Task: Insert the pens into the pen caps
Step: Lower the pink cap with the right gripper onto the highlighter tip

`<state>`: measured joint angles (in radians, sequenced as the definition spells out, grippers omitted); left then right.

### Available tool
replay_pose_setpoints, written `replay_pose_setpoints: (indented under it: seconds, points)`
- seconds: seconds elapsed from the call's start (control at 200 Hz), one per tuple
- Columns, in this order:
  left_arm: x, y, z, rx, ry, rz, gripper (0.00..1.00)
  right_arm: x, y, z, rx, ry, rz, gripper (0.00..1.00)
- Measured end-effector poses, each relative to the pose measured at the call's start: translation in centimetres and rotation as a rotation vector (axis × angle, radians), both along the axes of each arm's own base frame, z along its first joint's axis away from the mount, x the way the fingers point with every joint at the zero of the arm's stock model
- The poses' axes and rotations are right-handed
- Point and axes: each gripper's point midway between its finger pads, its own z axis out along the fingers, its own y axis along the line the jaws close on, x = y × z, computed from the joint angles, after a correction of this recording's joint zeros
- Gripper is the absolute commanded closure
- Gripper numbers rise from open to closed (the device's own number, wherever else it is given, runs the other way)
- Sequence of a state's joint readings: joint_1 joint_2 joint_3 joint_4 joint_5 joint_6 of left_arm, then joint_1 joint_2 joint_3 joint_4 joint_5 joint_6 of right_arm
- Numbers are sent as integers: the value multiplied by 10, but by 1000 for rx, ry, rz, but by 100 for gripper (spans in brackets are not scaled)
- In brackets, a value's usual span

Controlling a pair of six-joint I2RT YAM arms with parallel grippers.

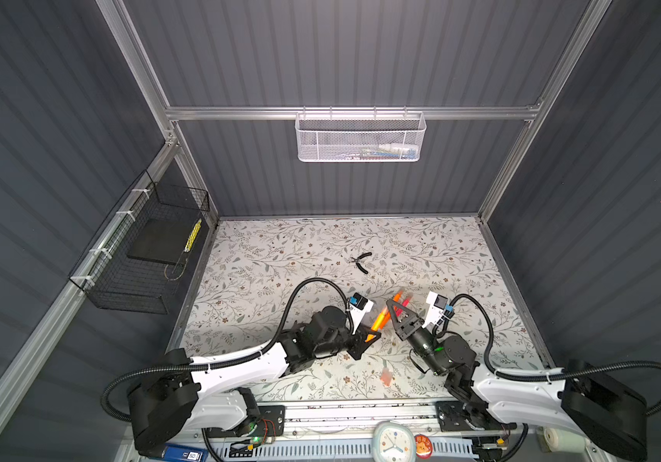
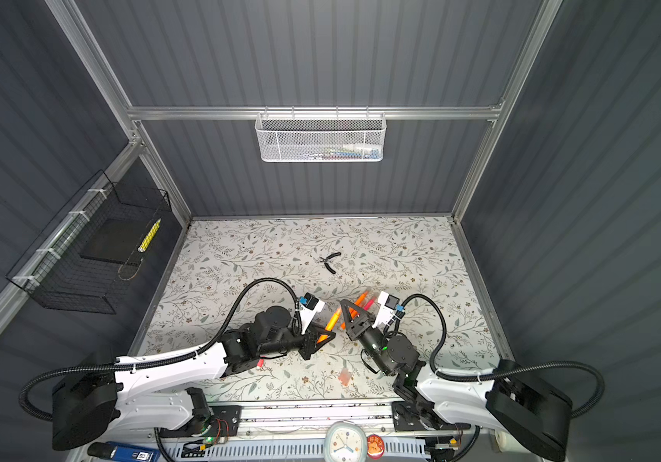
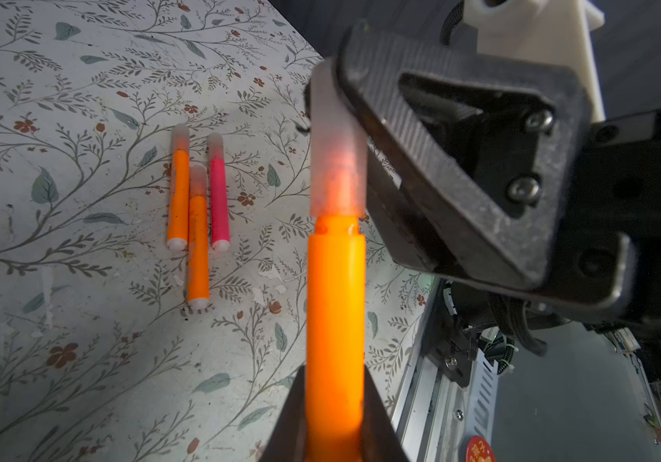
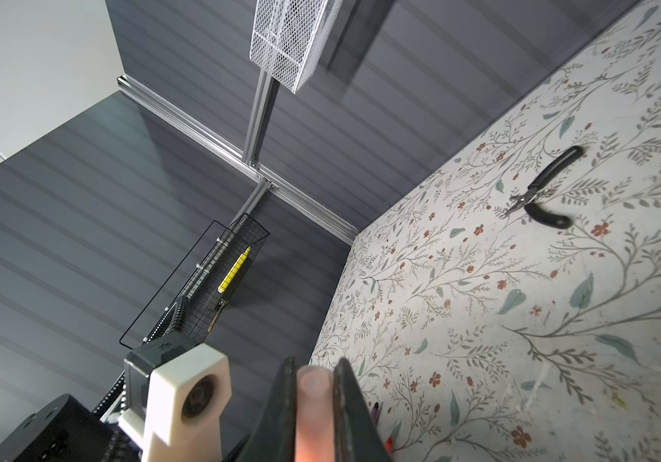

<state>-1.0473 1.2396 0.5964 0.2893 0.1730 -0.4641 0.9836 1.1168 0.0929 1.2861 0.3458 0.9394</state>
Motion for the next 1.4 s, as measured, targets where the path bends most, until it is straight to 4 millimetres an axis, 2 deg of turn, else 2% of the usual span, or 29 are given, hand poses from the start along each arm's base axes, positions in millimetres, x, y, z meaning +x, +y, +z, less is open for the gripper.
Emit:
replay_pose_setpoints:
  seconds: [0.29, 0.47, 0.635, 1.035, 1.215, 1.32, 1.4]
  points:
    - [2, 5, -4, -21, 49, -12, 100, 1, 7, -5, 6, -1, -46, 100]
    - [11, 15, -12, 41, 23, 48, 100, 8, 17, -11, -50, 64, -99, 100]
    - [16, 18, -11, 80, -6, 76, 100, 12, 21, -10, -105, 123, -148, 100]
    - [18, 25, -22, 151, -21, 107, 100, 13, 29, -21, -195, 184, -186, 99]
    - [15, 24, -23, 153, -18, 98, 100, 10, 27, -22, -164, 140, -178, 88]
    - [15, 24, -20, 144, -20, 97, 100, 8, 28, -18, -156, 121, -167, 66]
    - [28, 24, -9, 106, -50, 146, 100, -7, 46, -18, -181, 101, -65, 54]
